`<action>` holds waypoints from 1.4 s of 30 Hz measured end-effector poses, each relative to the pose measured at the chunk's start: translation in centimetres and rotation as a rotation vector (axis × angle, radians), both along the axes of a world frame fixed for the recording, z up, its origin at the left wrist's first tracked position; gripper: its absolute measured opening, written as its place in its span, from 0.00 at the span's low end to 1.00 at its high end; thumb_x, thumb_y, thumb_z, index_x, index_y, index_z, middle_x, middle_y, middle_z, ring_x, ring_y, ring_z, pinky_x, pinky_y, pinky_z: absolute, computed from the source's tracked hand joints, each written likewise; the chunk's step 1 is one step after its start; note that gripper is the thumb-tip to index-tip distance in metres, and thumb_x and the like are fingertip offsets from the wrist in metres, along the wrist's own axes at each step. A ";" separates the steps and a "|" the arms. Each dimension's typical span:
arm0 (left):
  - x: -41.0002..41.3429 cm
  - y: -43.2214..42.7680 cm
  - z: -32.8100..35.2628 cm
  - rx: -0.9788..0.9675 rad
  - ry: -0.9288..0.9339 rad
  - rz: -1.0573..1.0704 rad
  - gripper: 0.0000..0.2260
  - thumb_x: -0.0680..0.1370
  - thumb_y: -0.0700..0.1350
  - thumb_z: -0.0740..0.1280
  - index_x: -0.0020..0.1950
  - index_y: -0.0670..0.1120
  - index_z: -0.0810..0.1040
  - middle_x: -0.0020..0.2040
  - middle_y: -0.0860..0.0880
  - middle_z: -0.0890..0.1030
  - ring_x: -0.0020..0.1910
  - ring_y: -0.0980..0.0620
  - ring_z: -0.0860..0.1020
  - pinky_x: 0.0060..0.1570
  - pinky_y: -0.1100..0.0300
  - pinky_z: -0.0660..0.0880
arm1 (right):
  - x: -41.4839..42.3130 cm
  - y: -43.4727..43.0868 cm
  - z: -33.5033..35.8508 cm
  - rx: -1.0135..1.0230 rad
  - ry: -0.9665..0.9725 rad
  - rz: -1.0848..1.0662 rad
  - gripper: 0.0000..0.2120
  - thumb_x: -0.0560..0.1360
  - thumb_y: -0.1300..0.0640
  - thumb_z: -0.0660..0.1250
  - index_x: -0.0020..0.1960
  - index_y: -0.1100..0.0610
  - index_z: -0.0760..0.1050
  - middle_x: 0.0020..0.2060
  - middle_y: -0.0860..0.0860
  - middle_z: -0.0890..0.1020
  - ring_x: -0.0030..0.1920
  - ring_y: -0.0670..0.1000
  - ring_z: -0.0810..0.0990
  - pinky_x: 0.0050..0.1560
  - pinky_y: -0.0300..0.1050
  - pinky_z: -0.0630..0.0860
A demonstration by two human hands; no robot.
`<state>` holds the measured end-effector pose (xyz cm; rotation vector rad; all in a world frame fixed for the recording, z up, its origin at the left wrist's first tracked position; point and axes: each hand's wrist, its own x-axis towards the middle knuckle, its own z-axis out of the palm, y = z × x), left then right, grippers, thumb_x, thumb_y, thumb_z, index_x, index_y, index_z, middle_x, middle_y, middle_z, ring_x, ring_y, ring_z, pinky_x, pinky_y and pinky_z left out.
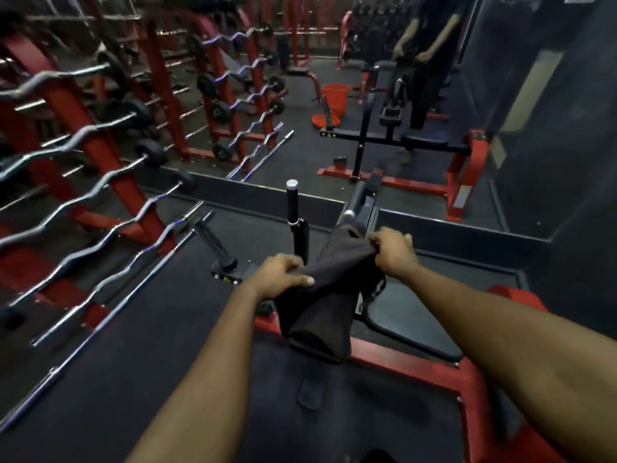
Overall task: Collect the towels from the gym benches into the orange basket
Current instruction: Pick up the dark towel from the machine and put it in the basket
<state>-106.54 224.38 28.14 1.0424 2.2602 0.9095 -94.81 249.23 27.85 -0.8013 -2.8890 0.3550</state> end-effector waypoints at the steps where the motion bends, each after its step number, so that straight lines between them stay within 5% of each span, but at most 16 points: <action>1: 1.2 0.6 -0.2 -0.030 -0.082 -0.039 0.15 0.71 0.50 0.74 0.30 0.49 0.73 0.26 0.59 0.73 0.27 0.65 0.69 0.29 0.69 0.64 | 0.8 0.5 -0.3 -0.005 -0.043 -0.005 0.15 0.69 0.65 0.62 0.48 0.49 0.80 0.50 0.52 0.79 0.57 0.56 0.77 0.56 0.51 0.67; 5: 3.0 2.6 -2.4 -0.153 -0.250 -0.078 0.19 0.70 0.52 0.74 0.45 0.36 0.77 0.37 0.49 0.78 0.36 0.54 0.74 0.40 0.57 0.70 | 1.5 3.7 -1.9 -0.158 -0.165 0.045 0.11 0.67 0.64 0.63 0.36 0.50 0.78 0.40 0.48 0.84 0.49 0.53 0.82 0.48 0.43 0.75; 7: 3.1 3.5 -3.2 -0.208 -0.222 -0.016 0.18 0.70 0.55 0.72 0.43 0.39 0.77 0.38 0.49 0.79 0.37 0.54 0.75 0.41 0.55 0.73 | 1.0 5.2 -2.4 -0.206 -0.153 0.070 0.10 0.67 0.61 0.63 0.37 0.48 0.79 0.39 0.45 0.83 0.48 0.51 0.81 0.54 0.47 0.77; 9: 2.8 4.6 -3.4 -0.161 -0.165 0.135 0.12 0.73 0.52 0.70 0.37 0.45 0.75 0.34 0.54 0.77 0.35 0.57 0.74 0.36 0.62 0.71 | -0.3 7.1 -3.1 -0.295 -0.044 0.103 0.09 0.69 0.58 0.63 0.38 0.46 0.79 0.39 0.44 0.83 0.48 0.51 0.81 0.56 0.51 0.76; 13: -0.2 7.0 -3.8 0.044 0.261 0.572 0.13 0.75 0.48 0.68 0.36 0.46 0.67 0.32 0.50 0.74 0.35 0.49 0.74 0.35 0.56 0.68 | -4.6 10.0 -3.8 -0.462 0.199 0.193 0.05 0.76 0.61 0.65 0.43 0.54 0.77 0.39 0.51 0.83 0.45 0.54 0.81 0.46 0.43 0.72; 18: -4.4 11.9 -2.7 -0.246 0.751 0.921 0.04 0.75 0.49 0.66 0.44 0.49 0.75 0.46 0.45 0.79 0.52 0.39 0.73 0.49 0.45 0.70 | -9.0 13.2 -5.2 -0.603 0.318 0.146 0.07 0.76 0.54 0.69 0.42 0.57 0.77 0.37 0.54 0.82 0.39 0.52 0.79 0.41 0.42 0.70; 24: -6.7 15.9 -4.7 -0.390 0.408 0.774 0.19 0.77 0.51 0.64 0.68 0.51 0.69 0.67 0.45 0.72 0.68 0.42 0.67 0.63 0.37 0.61 | -8.2 15.2 -10.6 -0.786 0.148 0.149 0.17 0.70 0.45 0.74 0.53 0.54 0.77 0.47 0.49 0.82 0.48 0.49 0.81 0.51 0.45 0.76; 27: -3.8 13.0 -8.1 -0.379 0.198 0.877 0.13 0.78 0.49 0.60 0.61 0.47 0.72 0.62 0.44 0.77 0.63 0.40 0.72 0.61 0.38 0.64 | -7.6 14.5 -11.6 -0.790 0.163 0.196 0.17 0.71 0.49 0.75 0.53 0.57 0.76 0.48 0.51 0.80 0.47 0.49 0.78 0.48 0.42 0.73; 31: 2.1 7.4 -11.9 -0.441 -0.130 0.874 0.13 0.78 0.40 0.58 0.58 0.43 0.78 0.61 0.39 0.79 0.60 0.38 0.76 0.58 0.51 0.71 | -7.3 11.3 -11.1 -0.615 0.369 0.294 0.12 0.71 0.49 0.70 0.40 0.53 0.68 0.36 0.49 0.74 0.37 0.52 0.74 0.39 0.48 0.73; 35: 6.7 3.9 -12.8 -0.345 -0.322 0.703 0.17 0.74 0.38 0.61 0.59 0.52 0.79 0.58 0.53 0.81 0.54 0.51 0.78 0.53 0.57 0.74 | -5.6 7.1 -10.9 -0.462 0.243 0.452 0.16 0.72 0.43 0.65 0.36 0.53 0.66 0.26 0.49 0.74 0.31 0.53 0.77 0.34 0.50 0.76; 37: 8.1 3.0 -13.2 -0.286 -0.352 0.632 0.18 0.74 0.39 0.63 0.61 0.55 0.77 0.58 0.57 0.79 0.53 0.56 0.77 0.55 0.57 0.76 | -4.6 5.5 -11.3 -0.449 0.208 0.487 0.15 0.71 0.43 0.65 0.37 0.53 0.66 0.27 0.48 0.74 0.33 0.54 0.78 0.35 0.51 0.77; 39: 9.1 3.2 -13.1 -0.241 -0.272 0.660 0.12 0.74 0.36 0.65 0.48 0.54 0.78 0.46 0.56 0.80 0.43 0.61 0.75 0.44 0.62 0.75 | -3.7 4.4 -11.4 -0.474 0.183 0.523 0.13 0.71 0.45 0.66 0.37 0.52 0.66 0.27 0.47 0.73 0.33 0.53 0.78 0.36 0.51 0.77; 42: 10.0 3.7 -11.3 -0.151 -0.080 0.797 0.10 0.74 0.36 0.62 0.35 0.49 0.70 0.32 0.52 0.74 0.33 0.57 0.68 0.35 0.59 0.67 | -2.1 2.8 -11.2 -0.510 0.145 0.595 0.13 0.70 0.45 0.69 0.39 0.50 0.67 0.30 0.46 0.74 0.33 0.48 0.76 0.38 0.50 0.78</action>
